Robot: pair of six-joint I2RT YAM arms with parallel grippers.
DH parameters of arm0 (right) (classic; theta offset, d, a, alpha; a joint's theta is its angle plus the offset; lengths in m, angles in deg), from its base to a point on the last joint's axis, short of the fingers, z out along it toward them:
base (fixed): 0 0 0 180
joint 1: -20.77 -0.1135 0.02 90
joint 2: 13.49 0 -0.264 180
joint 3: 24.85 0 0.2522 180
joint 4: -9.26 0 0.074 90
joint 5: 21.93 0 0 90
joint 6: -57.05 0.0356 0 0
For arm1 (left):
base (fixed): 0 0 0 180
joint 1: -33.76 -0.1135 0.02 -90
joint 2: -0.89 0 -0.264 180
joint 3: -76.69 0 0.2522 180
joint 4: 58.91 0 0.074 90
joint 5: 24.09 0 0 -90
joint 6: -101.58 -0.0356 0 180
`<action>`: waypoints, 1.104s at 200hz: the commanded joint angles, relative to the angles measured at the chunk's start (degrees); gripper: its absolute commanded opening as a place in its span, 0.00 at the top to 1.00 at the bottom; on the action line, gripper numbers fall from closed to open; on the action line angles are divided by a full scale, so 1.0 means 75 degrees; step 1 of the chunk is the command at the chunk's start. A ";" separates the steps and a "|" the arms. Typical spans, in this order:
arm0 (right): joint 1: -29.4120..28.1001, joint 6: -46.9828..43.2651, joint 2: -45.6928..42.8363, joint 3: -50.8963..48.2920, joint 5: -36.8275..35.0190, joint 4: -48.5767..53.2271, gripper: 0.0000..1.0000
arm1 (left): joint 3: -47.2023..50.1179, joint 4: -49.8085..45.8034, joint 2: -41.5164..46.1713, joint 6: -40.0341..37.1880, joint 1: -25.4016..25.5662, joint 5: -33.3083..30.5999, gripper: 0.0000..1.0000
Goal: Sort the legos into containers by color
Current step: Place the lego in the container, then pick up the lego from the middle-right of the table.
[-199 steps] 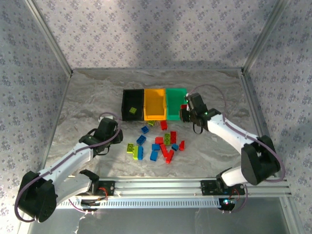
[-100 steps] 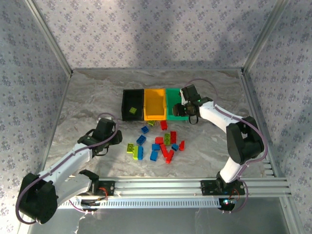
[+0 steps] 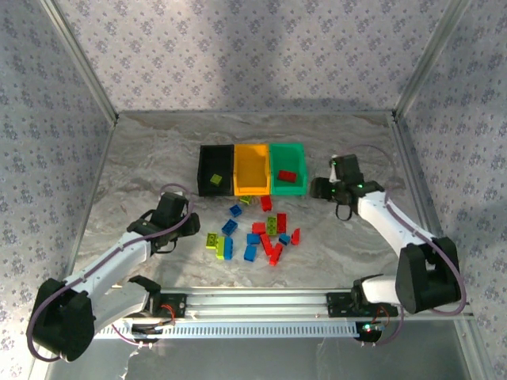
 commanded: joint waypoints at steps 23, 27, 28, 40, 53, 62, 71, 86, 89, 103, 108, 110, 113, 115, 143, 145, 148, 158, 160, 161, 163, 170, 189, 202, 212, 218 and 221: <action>0.1459 0.0300 -0.0451 -0.0519 -0.0153 0.0659 0.31 | -0.0034 0.0126 0.0001 -0.0123 -0.0043 0.0116 0.46; 0.1549 0.0288 -0.0473 -0.0527 -0.0213 0.0682 0.31 | -0.0034 0.0125 0.0002 -0.0119 -0.0047 0.0121 0.46; 0.1556 0.0288 -0.0477 -0.0528 -0.0219 0.0683 0.31 | -0.0034 0.0123 0.0002 -0.0118 -0.0045 0.0125 0.46; 0.1823 0.0265 -0.0451 -0.0531 -0.0318 0.0683 0.31 | -0.0034 0.0098 0.0011 -0.0117 -0.0046 0.0139 0.46; 0.2054 0.0235 -0.0287 -0.0532 -0.0362 0.0576 0.31 | -0.0022 0.0098 0.0045 -0.0117 -0.0047 0.0139 0.46; 0.2100 0.0199 -0.0055 -0.0449 -0.0320 0.0550 0.31 | -0.0012 0.0097 0.0043 -0.0118 -0.0042 0.0131 0.46; 0.2109 0.0142 0.0229 -0.0296 -0.0299 0.0551 0.31 | -0.0007 0.0113 0.0050 -0.0117 -0.0042 0.0133 0.46; 0.2103 0.0072 0.0659 -0.0056 -0.0232 0.0571 0.31 | -0.0010 0.0115 0.0048 -0.0117 -0.0042 0.0134 0.46; 0.2103 0.0060 0.0761 -0.0002 -0.0220 0.0559 0.31 | -0.0010 0.0117 0.0049 -0.0117 -0.0045 0.0133 0.46; 0.2105 0.0019 0.1116 0.0170 -0.0170 0.0490 0.31 | -0.0010 0.0131 0.0037 -0.0117 -0.0048 0.0128 0.45; 0.2103 0.0010 0.1235 0.0216 -0.0149 0.0470 0.31 | -0.0010 0.0131 0.0025 -0.0118 -0.0048 0.0134 0.45; 0.2103 0.0007 0.1274 0.0227 -0.0130 0.0455 0.32 | -0.0010 0.0132 0.0025 -0.0117 -0.0046 0.0138 0.45; 0.2093 -0.0002 0.1327 0.0264 -0.0101 0.0436 0.32 | -0.0010 0.0132 0.0019 -0.0117 -0.0045 0.0140 0.45; 0.2092 -0.0010 0.1362 0.0277 -0.0089 0.0429 0.32 | -0.0016 0.0129 0.0015 -0.0123 -0.0051 0.0131 0.45; 0.2042 -0.0109 0.1806 0.0456 -0.0100 0.0340 0.35 | -0.0022 0.0130 -0.0020 -0.0117 -0.0058 0.0146 0.45; 0.2038 -0.0119 0.1827 0.0456 -0.0121 0.0338 0.36 | -0.0022 0.0132 -0.0021 -0.0123 -0.0054 0.0150 0.45; 0.2033 -0.0132 0.1863 0.0457 -0.0135 0.0326 0.37 | -0.0022 0.0134 -0.0021 -0.0121 -0.0055 0.0157 0.46; 0.2034 -0.0177 0.1974 0.0479 -0.0173 0.0291 0.41 | -0.0032 0.0134 -0.0044 -0.0129 -0.0059 0.0140 0.46; 0.2033 -0.0180 0.1984 0.0489 -0.0177 0.0290 0.42 | -0.0033 0.0124 -0.0045 -0.0129 -0.0055 0.0140 0.45; 0.2033 -0.0186 0.2005 0.0490 -0.0187 0.0288 0.42 | -0.0033 0.0128 -0.0051 -0.0129 -0.0054 0.0140 0.45; 0.2034 -0.0191 0.2038 0.0497 -0.0189 0.0292 0.43 | -0.0033 0.0122 -0.0055 -0.0129 -0.0053 0.0140 0.46; 0.2033 -0.0201 0.2119 0.0534 -0.0227 0.0297 0.48 | -0.0045 0.0128 -0.0068 -0.0129 -0.0061 0.0129 0.46; 0.1989 -0.0267 0.2281 0.0628 -0.0290 0.0346 0.63 | -0.0057 0.0141 -0.0121 -0.0140 -0.0069 0.0122 0.45; 0.1903 -0.0286 0.2274 0.0653 -0.0299 0.0300 0.69 | -0.0080 0.0140 -0.0161 -0.0161 -0.0076 0.0125 0.46; 0.1809 -0.0307 0.2268 0.0708 -0.0348 0.0362 0.73 | -0.0092 0.0133 -0.0194 -0.0165 -0.0077 0.0131 0.46; 0.1734 -0.0326 0.2229 0.0777 -0.0366 0.0445 0.74 | -0.0098 0.0134 -0.0213 -0.0170 -0.0077 0.0134 0.46; 0.1670 -0.0338 0.2209 0.0804 -0.0393 0.0466 0.74 | -0.0103 0.0148 -0.0226 -0.0178 -0.0080 0.0144 0.46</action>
